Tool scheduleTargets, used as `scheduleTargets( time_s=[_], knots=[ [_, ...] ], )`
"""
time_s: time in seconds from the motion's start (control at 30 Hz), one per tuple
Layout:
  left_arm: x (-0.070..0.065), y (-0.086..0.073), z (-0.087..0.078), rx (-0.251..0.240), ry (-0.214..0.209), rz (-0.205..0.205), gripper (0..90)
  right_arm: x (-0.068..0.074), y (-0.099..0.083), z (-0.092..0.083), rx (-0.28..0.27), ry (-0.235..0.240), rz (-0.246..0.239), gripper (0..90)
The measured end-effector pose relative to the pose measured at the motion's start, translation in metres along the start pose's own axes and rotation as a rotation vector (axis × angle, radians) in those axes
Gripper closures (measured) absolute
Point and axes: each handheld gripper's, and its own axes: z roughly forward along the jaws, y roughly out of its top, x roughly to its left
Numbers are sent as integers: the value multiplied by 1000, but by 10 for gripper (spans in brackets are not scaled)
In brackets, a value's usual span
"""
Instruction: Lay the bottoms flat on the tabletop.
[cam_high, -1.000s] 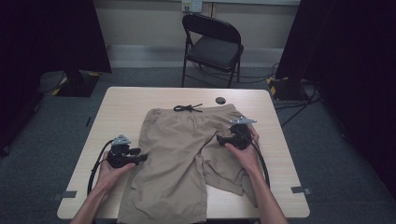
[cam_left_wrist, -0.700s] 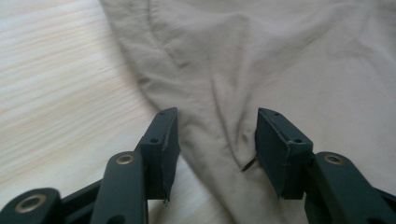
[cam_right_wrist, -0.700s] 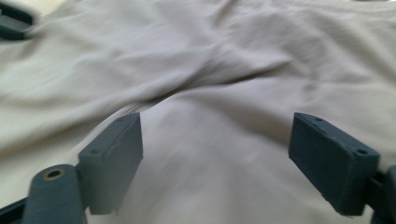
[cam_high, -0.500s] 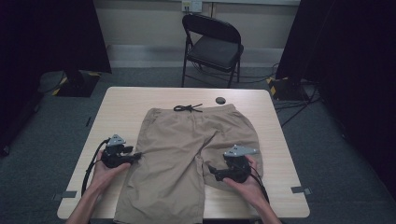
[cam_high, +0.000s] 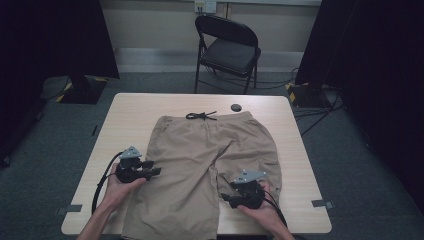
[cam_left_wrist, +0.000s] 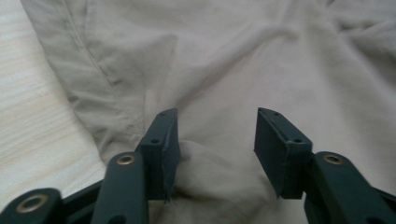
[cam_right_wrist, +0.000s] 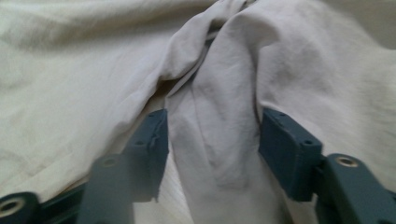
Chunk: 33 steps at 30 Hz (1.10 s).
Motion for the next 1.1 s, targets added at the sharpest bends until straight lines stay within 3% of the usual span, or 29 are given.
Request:
scheduleTargets(
  time_s=[0.1, 0.17, 0.2, 0.23, 0.3, 0.33, 0.4, 0.57, 0.73, 0.87, 1.1],
  knots=[
    [3, -3, 8, 38, 39, 18, 479, 2, 0, 2, 10, -2, -29, 413],
    [6, -5, 8, 27, 61, 62, 536, 4, -1, 2, 19, -6, -52, 435],
    [11, -5, 6, 26, 117, 79, 563, 5, -3, 1, 17, -17, -61, 540],
    [11, -5, 6, 26, 117, 79, 563, 5, -3, 1, 17, -17, -61, 540],
    [17, -7, 5, 10, 129, 64, 564, 3, -4, -2, 16, -19, -52, 658],
    [18, -7, 4, 8, 132, 59, 564, 2, -5, -5, 27, 10, -47, 797],
    [21, -8, 3, 2, 127, 42, 563, 1, -6, -10, 22, 64, -46, 862],
    [23, -8, 1, 1, 114, 18, 534, -1, 9, -29, -88, 134, -1, 882],
    [24, -8, 1, -1, 107, 2, 508, -14, 47, -42, -212, 151, 21, 882],
    [25, -8, 1, -7, 93, -9, 494, -25, 84, -24, -245, 164, 33, 882],
    [24, -8, 1, -7, 83, -17, 461, -30, 129, 44, -198, 184, 69, 874]
  ],
)
